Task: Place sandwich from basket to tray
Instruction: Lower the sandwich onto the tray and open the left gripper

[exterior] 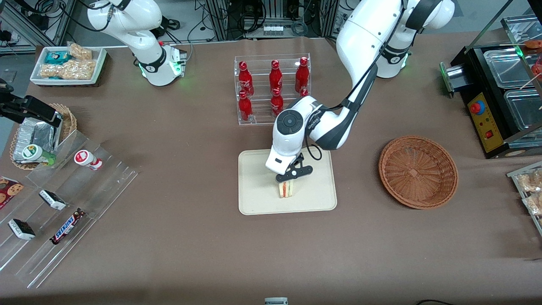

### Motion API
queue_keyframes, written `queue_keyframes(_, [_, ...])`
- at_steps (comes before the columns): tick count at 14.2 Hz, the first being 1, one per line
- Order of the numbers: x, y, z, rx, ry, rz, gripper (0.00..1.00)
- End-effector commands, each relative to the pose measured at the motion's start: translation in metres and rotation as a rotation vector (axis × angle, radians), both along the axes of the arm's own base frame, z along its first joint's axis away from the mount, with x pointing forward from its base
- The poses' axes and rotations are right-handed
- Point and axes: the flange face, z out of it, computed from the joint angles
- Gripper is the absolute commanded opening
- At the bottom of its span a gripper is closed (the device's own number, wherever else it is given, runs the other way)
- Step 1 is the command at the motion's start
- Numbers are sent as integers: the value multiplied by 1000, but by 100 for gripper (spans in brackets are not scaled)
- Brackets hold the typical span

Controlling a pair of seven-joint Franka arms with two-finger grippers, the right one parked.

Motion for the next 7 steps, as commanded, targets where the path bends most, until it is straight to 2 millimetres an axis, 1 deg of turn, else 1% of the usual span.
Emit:
queue_keyframes(1, [2, -5, 1, 2, -15, -5, 54])
queue_keyframes(2, [3, -5, 3, -1, -17, -4, 94])
queue_keyframes(3, [2, -6, 7, -3, -21, -5, 100])
queue_keyframes(4, [5, -5, 13, -7, -27, -2, 100])
queue_keyframes(5, [6, -5, 28, -18, -42, -3, 100])
queue_keyframes(7, [12, 2, 76, -32, -66, -3, 100])
